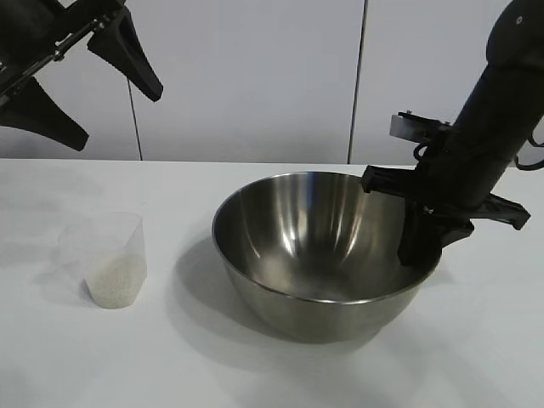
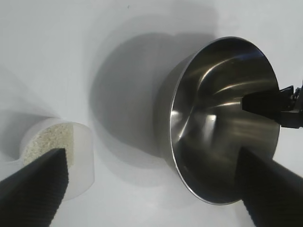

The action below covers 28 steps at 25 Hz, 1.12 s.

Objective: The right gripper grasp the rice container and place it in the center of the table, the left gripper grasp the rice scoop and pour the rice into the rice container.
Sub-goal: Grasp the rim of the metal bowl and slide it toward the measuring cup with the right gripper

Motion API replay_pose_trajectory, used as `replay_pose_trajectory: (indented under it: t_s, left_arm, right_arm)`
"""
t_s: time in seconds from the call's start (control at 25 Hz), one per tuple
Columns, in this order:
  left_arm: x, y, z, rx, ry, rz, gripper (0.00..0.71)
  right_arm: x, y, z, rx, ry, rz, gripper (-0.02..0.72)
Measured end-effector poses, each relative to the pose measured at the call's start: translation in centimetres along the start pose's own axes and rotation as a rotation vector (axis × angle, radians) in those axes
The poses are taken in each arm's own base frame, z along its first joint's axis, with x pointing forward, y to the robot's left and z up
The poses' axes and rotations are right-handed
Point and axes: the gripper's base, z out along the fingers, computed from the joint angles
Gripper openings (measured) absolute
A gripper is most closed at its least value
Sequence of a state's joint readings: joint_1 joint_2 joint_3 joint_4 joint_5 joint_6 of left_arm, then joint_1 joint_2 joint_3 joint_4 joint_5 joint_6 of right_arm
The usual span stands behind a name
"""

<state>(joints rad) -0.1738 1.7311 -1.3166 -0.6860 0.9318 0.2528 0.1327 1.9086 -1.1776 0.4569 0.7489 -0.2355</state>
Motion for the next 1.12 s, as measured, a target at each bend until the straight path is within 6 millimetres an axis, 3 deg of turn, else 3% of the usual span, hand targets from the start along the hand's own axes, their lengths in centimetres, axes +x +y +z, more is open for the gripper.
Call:
replay_pose_trajectory:
  t_s: [0.2, 0.52, 0.8, 0.96, 1.04, 1.12]
  left_arm:
    - [0.0, 0.0, 0.0, 0.000, 0.000, 0.000, 0.689]
    - [0.0, 0.0, 0.0, 0.000, -0.001, 0.000, 0.689]
    - [0.0, 0.0, 0.0, 0.000, -0.001, 0.000, 0.689]
    - [0.0, 0.0, 0.0, 0.000, -0.001, 0.000, 0.689]
    - [0.0, 0.0, 0.0, 0.000, -0.001, 0.000, 0.689]
    - [0.0, 0.0, 0.0, 0.000, -0.001, 0.000, 0.689]
  right_arm:
    - [0.0, 1.7, -0.2, -0.071, -0.022, -0.012, 0.010]
    - [1.4, 6.5, 1.4, -0.033, 0.004, -0.164, 0.010]
    - [1.8, 6.4, 3.8, -0.007, 0.050, -0.144, 0.010]
    - [1.6, 6.3, 3.8, -0.005, 0.037, -0.138, 0.013]
    - [1.5, 6.5, 3.7, -0.012, 0.029, -0.131, 0.069]
    - [1.4, 6.6, 3.5, -0.015, 0.030, -0.133, 0.208]
